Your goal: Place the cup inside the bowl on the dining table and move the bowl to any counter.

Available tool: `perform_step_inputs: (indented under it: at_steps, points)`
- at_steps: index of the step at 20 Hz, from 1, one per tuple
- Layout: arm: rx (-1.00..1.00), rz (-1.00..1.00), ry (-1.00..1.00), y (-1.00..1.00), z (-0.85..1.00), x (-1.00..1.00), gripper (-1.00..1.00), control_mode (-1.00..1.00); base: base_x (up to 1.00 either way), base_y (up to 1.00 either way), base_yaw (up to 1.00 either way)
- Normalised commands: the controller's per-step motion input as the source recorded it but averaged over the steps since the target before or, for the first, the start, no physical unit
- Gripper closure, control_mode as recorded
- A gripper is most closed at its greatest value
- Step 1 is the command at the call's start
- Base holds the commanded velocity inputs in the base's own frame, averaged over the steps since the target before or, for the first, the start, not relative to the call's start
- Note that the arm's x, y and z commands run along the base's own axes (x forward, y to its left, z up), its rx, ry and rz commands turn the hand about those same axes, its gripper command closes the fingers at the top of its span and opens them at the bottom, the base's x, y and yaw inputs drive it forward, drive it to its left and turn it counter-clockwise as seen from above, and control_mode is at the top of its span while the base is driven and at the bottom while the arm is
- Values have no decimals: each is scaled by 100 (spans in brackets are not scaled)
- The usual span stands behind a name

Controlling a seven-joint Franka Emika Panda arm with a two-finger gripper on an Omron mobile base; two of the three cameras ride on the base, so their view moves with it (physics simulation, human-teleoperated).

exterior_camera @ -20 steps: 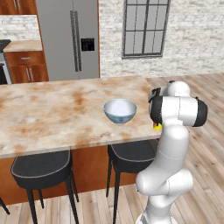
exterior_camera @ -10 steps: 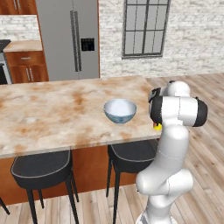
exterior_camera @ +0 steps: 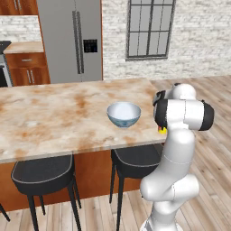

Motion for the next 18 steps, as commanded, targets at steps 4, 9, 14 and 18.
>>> perform_step_inputs:
  at_steps: [4, 9, 14, 18]
  points:
    - [0, 1, 0, 15, 19, 0, 100, -100, 0, 0, 0]
    - [0, 1, 0, 7, 41, 0, 100, -100, 0, 0, 0]
    - [0, 0, -1, 1, 38, 0, 100, -100, 0, 0, 0]
    - [1, 0, -3, 8, 36, 0, 100, -100, 0, 0, 0]
